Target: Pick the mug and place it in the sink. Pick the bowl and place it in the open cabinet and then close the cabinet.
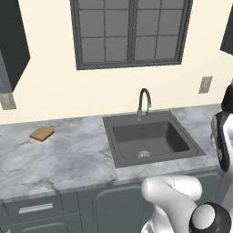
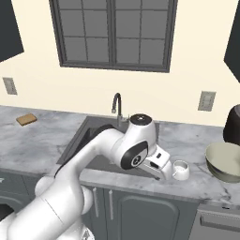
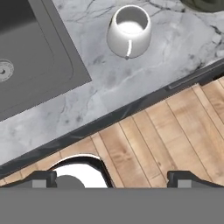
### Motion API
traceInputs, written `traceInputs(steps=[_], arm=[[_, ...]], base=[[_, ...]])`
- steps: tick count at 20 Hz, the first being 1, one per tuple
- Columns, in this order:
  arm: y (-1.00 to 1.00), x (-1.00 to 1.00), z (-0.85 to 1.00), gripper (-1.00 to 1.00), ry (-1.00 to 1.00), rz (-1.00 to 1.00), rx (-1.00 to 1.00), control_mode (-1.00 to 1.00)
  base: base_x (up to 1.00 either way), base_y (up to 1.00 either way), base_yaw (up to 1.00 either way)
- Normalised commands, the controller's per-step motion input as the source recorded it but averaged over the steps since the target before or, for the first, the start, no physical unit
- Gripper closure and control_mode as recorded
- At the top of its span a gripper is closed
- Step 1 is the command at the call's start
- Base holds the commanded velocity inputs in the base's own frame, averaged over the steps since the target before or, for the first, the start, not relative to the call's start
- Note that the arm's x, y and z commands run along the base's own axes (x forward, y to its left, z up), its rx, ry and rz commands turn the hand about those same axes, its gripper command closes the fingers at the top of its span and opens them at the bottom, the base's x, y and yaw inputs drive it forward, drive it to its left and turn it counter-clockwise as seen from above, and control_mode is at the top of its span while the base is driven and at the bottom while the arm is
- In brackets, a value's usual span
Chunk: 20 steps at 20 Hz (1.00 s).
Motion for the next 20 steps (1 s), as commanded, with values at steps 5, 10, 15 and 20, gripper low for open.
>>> traceInputs(steps=[5,10,15,20], arm=[[-0.21,0.26,-0.19,-1.0,0.0,0.0,0.0,-1.0],[-0.19,0.27,-0.22,-1.0,0.01,0.0,0.0,-1.0],[-0.19,0.21,-0.27,-1.0,0.0,0.0,0.0,-1.0],[-0.17,0.2,-0.28,-1.0,0.0,0.0,0.0,-1.0]], base=[[0.0,0.0,0.0],[0.0,0.0,0.0],[0.0,0.0,0.0],[0.0,0.0,0.0]])
